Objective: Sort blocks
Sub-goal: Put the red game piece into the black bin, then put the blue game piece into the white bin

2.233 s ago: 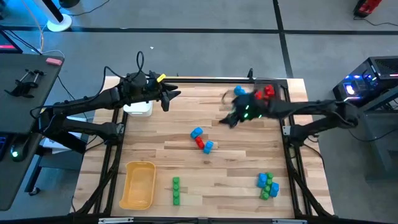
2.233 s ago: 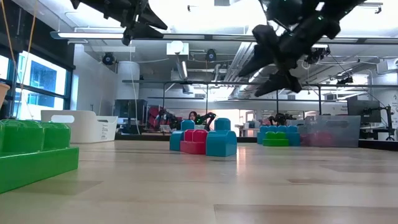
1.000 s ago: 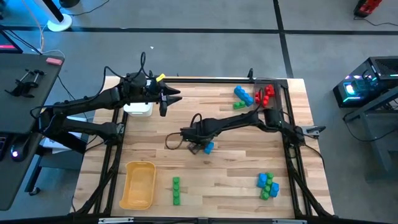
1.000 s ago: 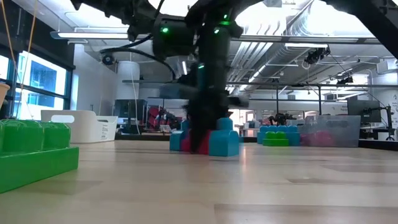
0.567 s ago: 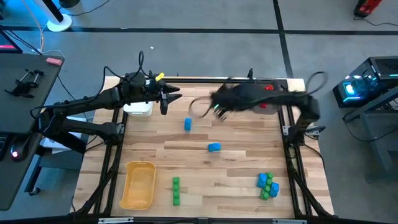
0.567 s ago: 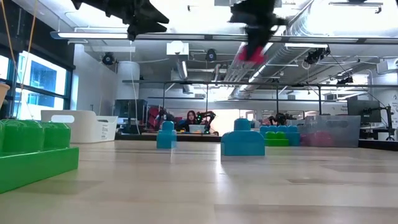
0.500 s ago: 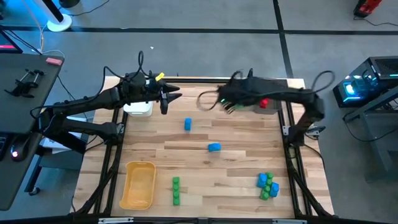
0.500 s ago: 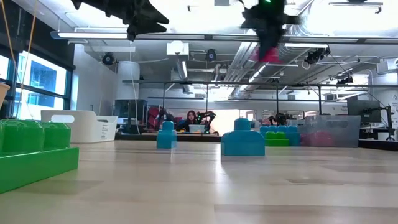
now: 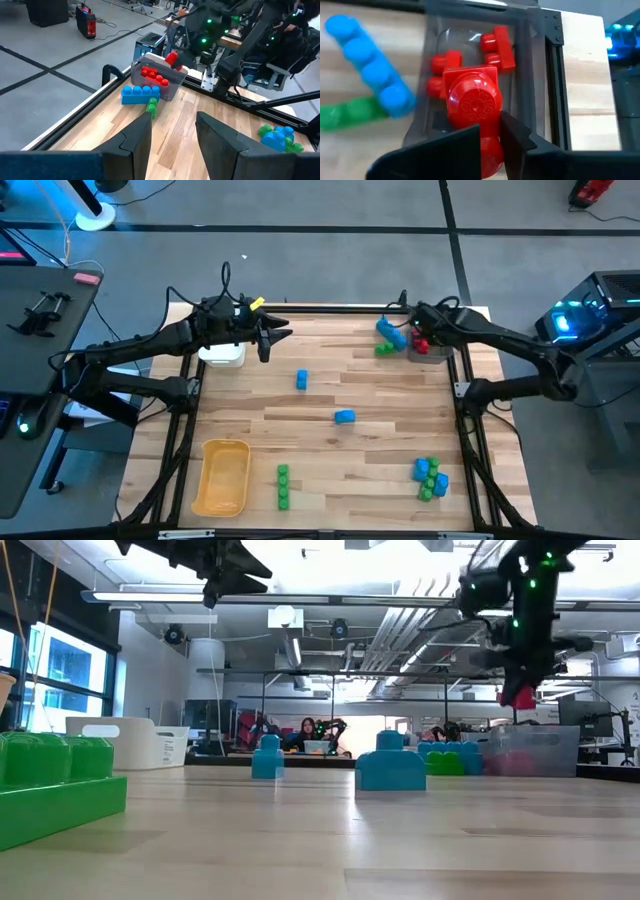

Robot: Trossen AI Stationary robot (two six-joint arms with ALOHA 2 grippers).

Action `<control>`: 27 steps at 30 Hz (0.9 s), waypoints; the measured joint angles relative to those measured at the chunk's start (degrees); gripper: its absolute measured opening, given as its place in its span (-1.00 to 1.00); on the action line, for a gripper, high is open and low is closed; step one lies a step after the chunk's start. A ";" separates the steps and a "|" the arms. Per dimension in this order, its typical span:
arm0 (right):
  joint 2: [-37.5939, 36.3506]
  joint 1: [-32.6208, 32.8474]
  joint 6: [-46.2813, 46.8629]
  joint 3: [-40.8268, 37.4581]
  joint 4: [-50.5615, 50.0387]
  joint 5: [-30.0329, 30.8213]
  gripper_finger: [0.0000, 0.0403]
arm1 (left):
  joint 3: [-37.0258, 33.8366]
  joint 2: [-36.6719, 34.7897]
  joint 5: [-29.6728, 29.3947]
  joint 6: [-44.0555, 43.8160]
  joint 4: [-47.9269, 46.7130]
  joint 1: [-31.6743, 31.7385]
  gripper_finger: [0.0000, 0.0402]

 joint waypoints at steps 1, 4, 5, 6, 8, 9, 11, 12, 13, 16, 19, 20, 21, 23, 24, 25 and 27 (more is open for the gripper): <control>-0.05 -1.58 -0.08 -1.14 1.45 -0.40 -0.94 | 0.00 -0.01 0.00 -0.01 -0.03 0.00 -0.29; 0.52 -5.70 -1.43 -3.82 4.29 -1.07 -0.86 | 0.00 0.00 0.00 -0.01 -0.05 0.00 -0.29; 0.57 -6.71 -2.79 -4.27 5.41 -1.18 -0.81 | 0.00 0.00 0.00 -0.01 -0.07 0.00 -0.29; 0.62 -7.37 -4.26 -4.52 6.45 -1.15 -0.75 | 0.00 0.01 0.00 -0.01 -0.16 0.00 -0.29; 0.65 -8.10 -7.25 -4.49 7.96 -1.79 -0.62 | 0.00 -0.01 -0.05 0.00 -0.37 0.00 -0.29; 0.62 -8.24 -8.73 -4.04 8.19 -2.33 -0.54 | 0.00 0.01 -0.09 0.02 -0.40 0.00 -0.29; 0.58 -8.31 -11.72 -2.68 8.63 -2.57 -0.38 | 0.00 0.01 -0.50 0.02 -0.36 -0.02 -0.29; 0.57 -8.30 -13.03 -2.01 8.66 -2.55 -0.31 | 0.00 0.01 -0.95 0.01 -0.36 -0.02 -0.29; 0.57 -8.28 -14.18 -1.38 8.49 -2.51 -0.23 | 0.00 0.01 -1.57 0.04 -0.36 -0.02 -0.29; 0.57 -8.28 -16.54 0.76 8.19 -1.91 -0.04 | 0.00 0.01 -3.36 0.02 -0.33 -0.04 -0.29; 0.57 -8.23 -19.07 3.13 8.01 -4.18 0.07 | 0.00 0.01 -3.54 0.02 -0.34 -0.02 -0.29; 0.57 -8.06 -19.45 3.83 8.31 -6.38 0.09 | 0.00 0.01 -3.54 0.03 -0.33 -0.02 -0.29; 0.55 -7.69 -19.97 4.42 8.86 -9.45 0.10 | 0.00 0.01 -3.54 0.05 -0.34 -0.02 -0.29; 0.55 -6.73 -21.41 5.13 10.34 -16.74 0.11 | 0.00 0.10 -3.54 0.04 -0.33 -0.02 -0.29; 0.55 -6.02 -21.75 5.20 11.16 -20.38 0.11 | 0.00 0.25 -3.54 0.04 -0.27 -0.02 -0.29; 0.55 -5.04 -21.81 5.20 12.20 -23.88 0.11 | 0.00 0.35 -3.54 0.06 -0.30 -0.02 -0.29; 0.57 -2.42 -21.70 5.20 14.47 -29.66 0.11 | -0.02 0.66 -3.54 0.04 -0.46 -0.02 -0.29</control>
